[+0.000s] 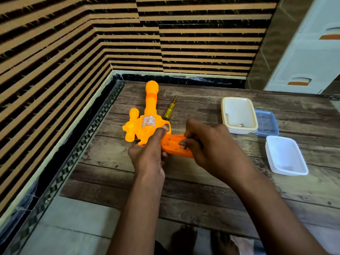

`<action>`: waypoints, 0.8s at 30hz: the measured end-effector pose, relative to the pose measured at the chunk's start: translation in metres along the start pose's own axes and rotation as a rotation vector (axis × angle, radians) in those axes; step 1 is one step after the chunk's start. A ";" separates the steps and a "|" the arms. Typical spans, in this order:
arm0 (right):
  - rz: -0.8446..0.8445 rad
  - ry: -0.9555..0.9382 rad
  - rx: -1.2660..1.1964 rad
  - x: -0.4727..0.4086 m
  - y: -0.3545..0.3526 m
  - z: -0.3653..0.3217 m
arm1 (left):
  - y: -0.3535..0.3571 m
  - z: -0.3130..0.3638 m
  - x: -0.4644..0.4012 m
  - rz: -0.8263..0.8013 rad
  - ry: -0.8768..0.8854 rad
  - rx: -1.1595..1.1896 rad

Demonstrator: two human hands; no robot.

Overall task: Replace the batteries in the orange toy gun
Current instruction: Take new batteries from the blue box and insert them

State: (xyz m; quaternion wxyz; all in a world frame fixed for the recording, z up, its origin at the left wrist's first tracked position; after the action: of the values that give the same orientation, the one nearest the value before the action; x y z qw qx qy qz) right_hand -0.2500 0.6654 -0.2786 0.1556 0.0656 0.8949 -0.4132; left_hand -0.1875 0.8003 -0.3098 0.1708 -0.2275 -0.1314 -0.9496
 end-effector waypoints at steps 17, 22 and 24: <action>0.148 -0.098 0.122 0.003 0.001 -0.004 | 0.002 -0.001 0.000 -0.049 -0.073 0.095; 0.121 -0.110 0.227 -0.003 -0.006 -0.004 | 0.002 0.000 0.001 -0.017 -0.035 0.074; 0.000 -0.083 0.252 -0.005 -0.005 -0.004 | 0.002 0.000 0.000 -0.016 -0.012 0.069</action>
State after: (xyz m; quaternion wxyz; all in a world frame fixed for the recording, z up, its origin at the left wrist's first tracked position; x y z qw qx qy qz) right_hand -0.2472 0.6655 -0.2711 0.1830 0.0673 0.8286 -0.5247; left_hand -0.1867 0.7987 -0.3094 0.1702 -0.2262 -0.1669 -0.9445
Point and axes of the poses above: each hand's wrist, its own x-axis away from the middle knuckle, its own y-axis out of the palm, z = x × y, the point moved 1 cm from there along -x, towards the middle knuckle
